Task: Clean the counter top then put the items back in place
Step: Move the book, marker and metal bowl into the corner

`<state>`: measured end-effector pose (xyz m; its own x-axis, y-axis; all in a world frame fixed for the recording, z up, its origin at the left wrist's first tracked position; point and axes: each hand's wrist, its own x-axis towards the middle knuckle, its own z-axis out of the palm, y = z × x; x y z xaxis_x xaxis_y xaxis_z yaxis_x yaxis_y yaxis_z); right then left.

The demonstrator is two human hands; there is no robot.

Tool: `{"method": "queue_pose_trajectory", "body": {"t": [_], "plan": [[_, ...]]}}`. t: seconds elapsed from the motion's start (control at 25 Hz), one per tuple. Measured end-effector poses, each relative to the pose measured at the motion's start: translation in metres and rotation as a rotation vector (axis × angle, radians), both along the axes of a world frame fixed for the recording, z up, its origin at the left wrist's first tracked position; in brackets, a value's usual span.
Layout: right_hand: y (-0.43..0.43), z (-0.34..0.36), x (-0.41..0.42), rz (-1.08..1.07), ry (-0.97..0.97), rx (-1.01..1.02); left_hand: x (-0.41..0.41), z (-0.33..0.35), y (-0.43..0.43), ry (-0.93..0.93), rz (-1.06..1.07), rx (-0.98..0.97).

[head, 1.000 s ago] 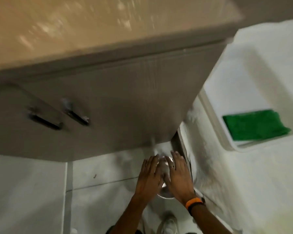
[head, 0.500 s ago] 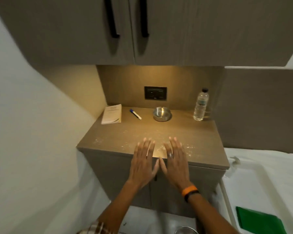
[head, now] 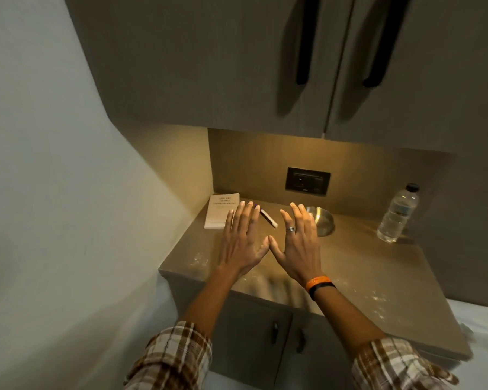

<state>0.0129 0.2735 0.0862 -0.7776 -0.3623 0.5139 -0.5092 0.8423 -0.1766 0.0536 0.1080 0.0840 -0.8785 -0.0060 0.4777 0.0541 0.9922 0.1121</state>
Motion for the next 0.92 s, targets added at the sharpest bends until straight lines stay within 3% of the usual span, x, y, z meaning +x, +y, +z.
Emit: {"method": "queue_pose_trajectory", "body": {"t": [0.12,0.36,0.48,0.68,0.92], "plan": [[-0.057,-0.023,-0.046,0.02,-0.14,-0.015,-0.045,-0.022,-0.061,-0.099,0.023,0.043],[-0.162,-0.075,-0.127,0.108,-0.615,-0.084,-0.121,-0.075,-0.158,-0.383,-0.016,-0.01],[-0.193,-0.093,-0.145,0.076,-0.664,-0.099,-0.14,-0.095,-0.189,-0.46,-0.083,0.016],[-0.224,-0.101,-0.142,0.094,-0.63,-0.206,-0.143,-0.101,-0.225,-0.325,-0.094,0.084],[-0.21,-0.087,-0.146,0.193,-0.629,-0.195,-0.132,-0.101,-0.188,-0.302,-0.043,0.206]]}}
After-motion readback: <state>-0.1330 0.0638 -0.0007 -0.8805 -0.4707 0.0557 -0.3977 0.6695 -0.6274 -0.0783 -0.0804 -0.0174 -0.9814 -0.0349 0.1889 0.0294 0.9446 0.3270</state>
